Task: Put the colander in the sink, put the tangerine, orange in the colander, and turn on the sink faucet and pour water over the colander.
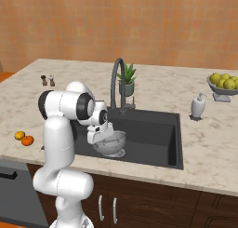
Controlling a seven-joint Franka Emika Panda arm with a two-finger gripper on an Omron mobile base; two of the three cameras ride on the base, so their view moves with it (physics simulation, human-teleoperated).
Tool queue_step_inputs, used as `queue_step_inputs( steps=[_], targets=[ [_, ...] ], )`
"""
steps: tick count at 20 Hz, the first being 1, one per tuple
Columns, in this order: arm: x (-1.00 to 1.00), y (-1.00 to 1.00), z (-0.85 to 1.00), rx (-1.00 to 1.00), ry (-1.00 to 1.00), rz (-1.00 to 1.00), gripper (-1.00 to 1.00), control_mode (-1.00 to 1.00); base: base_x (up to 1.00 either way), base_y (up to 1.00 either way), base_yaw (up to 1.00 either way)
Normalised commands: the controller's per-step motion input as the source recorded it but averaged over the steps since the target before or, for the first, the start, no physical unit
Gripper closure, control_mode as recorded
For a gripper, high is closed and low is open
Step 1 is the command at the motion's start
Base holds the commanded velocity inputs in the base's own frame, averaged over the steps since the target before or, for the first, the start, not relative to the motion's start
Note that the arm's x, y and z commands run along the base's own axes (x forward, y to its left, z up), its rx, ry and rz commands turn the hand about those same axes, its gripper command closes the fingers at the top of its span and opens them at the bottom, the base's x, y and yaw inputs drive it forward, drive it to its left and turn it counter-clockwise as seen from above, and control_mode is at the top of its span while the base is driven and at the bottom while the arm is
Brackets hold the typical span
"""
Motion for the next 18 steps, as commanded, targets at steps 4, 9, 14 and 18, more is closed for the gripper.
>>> queue_step_inputs(
  steps=[4, 9, 14, 18],
  targets=[
    [0.03, 0.12, -0.03, -0.13, 0.0, -0.22, -1.0, -1.0, 0.0, 0.0, 0.0],
    [0.0, 0.18, 0.0, -0.14, -0.01, -0.22, -1.0, -1.0, 0.0, 0.0, 0.0],
    [0.02, 0.35, 0.03, -0.11, 0.0, -0.14, -1.0, -1.0, 0.0, 0.0, 0.0],
    [0.0, 0.55, 0.13, -0.18, -0.01, -0.13, -1.0, -1.0, 0.0, 0.0, 0.0]
  ],
)
